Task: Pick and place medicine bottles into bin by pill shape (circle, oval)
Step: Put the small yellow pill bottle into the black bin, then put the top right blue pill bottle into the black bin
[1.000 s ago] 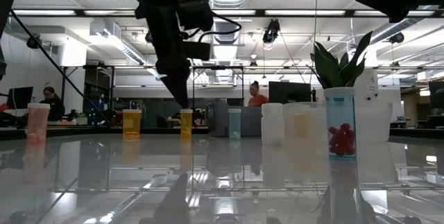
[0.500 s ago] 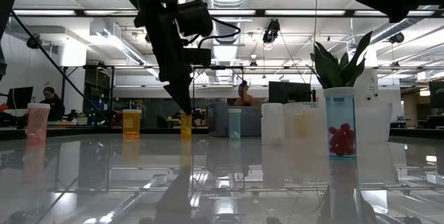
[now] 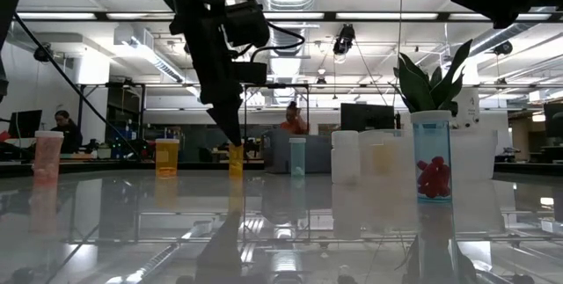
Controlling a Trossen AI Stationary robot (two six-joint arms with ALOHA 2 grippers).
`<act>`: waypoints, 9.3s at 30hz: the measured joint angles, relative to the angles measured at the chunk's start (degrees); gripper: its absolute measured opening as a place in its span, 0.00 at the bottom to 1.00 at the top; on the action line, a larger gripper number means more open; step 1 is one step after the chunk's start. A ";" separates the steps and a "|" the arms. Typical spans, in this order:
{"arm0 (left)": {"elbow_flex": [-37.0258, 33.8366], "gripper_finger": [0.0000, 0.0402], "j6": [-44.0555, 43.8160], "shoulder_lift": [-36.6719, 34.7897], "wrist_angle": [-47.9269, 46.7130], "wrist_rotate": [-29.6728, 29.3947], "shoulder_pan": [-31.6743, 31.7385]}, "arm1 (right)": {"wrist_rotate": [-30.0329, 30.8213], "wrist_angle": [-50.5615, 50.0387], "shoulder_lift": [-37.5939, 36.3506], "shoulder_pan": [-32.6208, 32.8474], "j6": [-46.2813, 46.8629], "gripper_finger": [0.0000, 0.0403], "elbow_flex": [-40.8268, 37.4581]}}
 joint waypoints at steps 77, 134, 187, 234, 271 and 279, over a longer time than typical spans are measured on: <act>39.60 0.23 3.04 24.68 -12.31 -2.53 12.51 | 0.09 0.20 0.04 0.00 -0.83 0.56 -0.02; 38.66 0.31 1.44 24.57 -12.89 2.36 12.00 | 0.11 0.02 0.00 0.00 -0.85 0.56 -0.02; -12.88 0.56 -1.50 -25.73 22.28 -0.82 -22.94 | 0.46 1.22 0.14 0.01 4.40 0.56 -0.02; -34.82 0.56 1.39 -58.19 19.46 -12.84 -22.82 | -0.55 -9.63 59.06 0.04 18.99 0.56 44.14; -34.84 0.56 1.53 -59.06 19.35 -15.01 -22.83 | -10.70 -32.01 93.75 -7.52 39.58 0.55 70.73; -34.82 0.56 2.05 -59.03 19.14 -16.13 -22.83 | -15.24 -41.25 100.39 -12.44 48.17 0.55 76.23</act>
